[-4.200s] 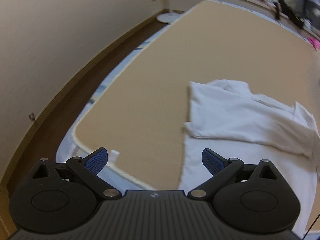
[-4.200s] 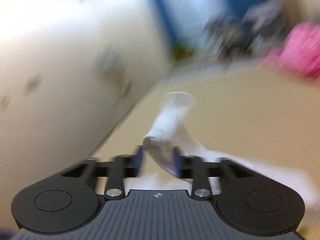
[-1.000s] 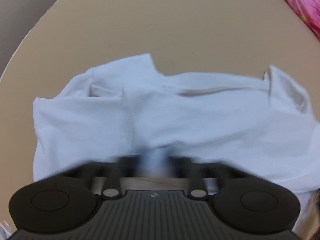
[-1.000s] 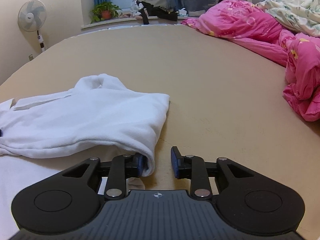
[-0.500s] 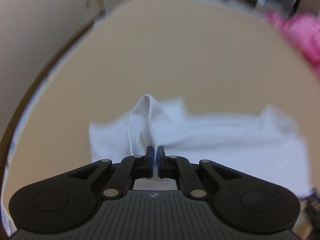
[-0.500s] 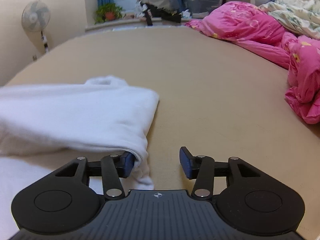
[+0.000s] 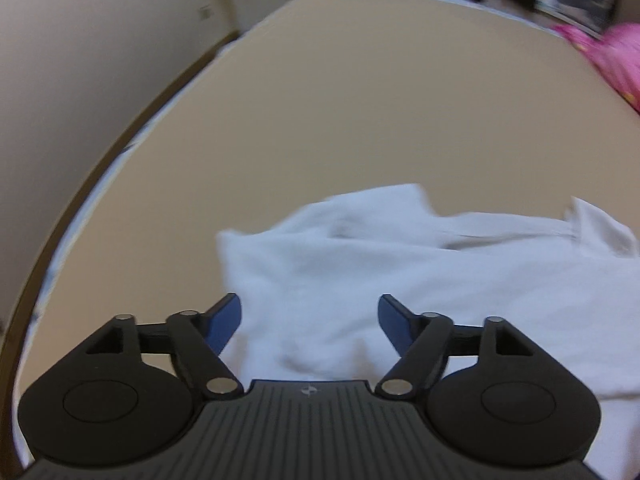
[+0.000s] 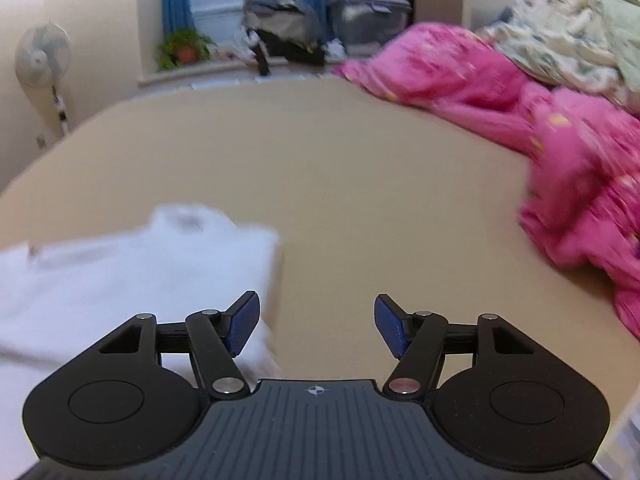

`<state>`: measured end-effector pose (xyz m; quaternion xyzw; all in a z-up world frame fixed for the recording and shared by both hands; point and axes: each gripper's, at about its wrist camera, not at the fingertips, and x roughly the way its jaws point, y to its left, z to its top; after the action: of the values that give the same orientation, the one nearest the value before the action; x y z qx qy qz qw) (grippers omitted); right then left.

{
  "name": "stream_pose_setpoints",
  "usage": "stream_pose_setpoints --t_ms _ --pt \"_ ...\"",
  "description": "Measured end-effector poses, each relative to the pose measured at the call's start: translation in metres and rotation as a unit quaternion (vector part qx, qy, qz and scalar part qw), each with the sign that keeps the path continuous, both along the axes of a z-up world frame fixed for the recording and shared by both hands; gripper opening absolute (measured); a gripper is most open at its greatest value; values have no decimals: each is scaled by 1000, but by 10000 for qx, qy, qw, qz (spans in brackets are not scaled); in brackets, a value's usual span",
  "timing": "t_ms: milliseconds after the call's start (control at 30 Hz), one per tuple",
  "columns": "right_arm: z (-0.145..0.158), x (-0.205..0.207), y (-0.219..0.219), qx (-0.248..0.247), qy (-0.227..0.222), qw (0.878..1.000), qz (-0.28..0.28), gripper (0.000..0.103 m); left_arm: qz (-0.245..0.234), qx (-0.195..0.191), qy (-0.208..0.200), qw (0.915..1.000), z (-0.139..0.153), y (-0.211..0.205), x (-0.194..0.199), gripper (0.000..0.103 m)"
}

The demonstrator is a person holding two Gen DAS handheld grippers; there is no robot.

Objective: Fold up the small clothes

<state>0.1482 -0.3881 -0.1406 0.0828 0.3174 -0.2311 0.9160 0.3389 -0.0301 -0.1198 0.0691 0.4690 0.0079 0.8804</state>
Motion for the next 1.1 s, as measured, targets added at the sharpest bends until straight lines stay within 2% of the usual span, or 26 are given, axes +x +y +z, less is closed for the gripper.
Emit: stream_pose_setpoints --t_ms 67,133,200,233,267,300,367,433,500,533,633,800,967,1033,1100 --pt "-4 26 5 117 -28 9994 310 56 -256 129 82 9996 -12 -22 0 84" --pt "-21 48 11 114 246 9972 703 29 -456 419 222 9978 -35 -38 1 85" --pt "-52 64 16 125 862 9908 1039 25 -521 1056 360 9924 -69 -44 5 86" --pt "-65 63 17 64 1038 9884 1103 25 -589 1222 278 9904 -79 -42 3 97" --pt "-70 54 18 -144 916 9881 1224 25 -585 1294 24 9899 -80 -36 -2 103" --pt "-71 43 20 -386 783 9869 1359 25 -554 1373 -82 9890 -79 -30 -5 103" --pt "-69 19 21 -526 731 9854 1448 32 -492 1231 6 9912 -75 -13 -10 103" --pt "-68 -6 16 -537 785 9853 1422 50 -361 1198 48 9921 -70 4 -17 103" --pt "-65 -30 7 -304 762 9878 1323 54 -261 1248 70 9918 -66 17 -29 103" --pt "-63 -40 5 -180 908 9877 1258 54 -200 1291 108 9914 -62 23 -37 103" --pt "-46 -79 2 116 694 9919 1057 63 -98 1238 113 9922 -50 40 -71 103" --pt "-13 -139 12 791 408 9921 882 70 -98 779 284 9965 -33 54 -144 103" --pt "22 -188 40 863 217 9890 1179 78 -515 693 270 9959 -25 46 -216 103" --pt "33 -209 53 763 123 9880 1337 84 -633 730 190 9951 -23 44 -239 103" --pt "38 -226 66 639 135 9882 1383 85 -679 653 136 9955 -19 46 -260 103"
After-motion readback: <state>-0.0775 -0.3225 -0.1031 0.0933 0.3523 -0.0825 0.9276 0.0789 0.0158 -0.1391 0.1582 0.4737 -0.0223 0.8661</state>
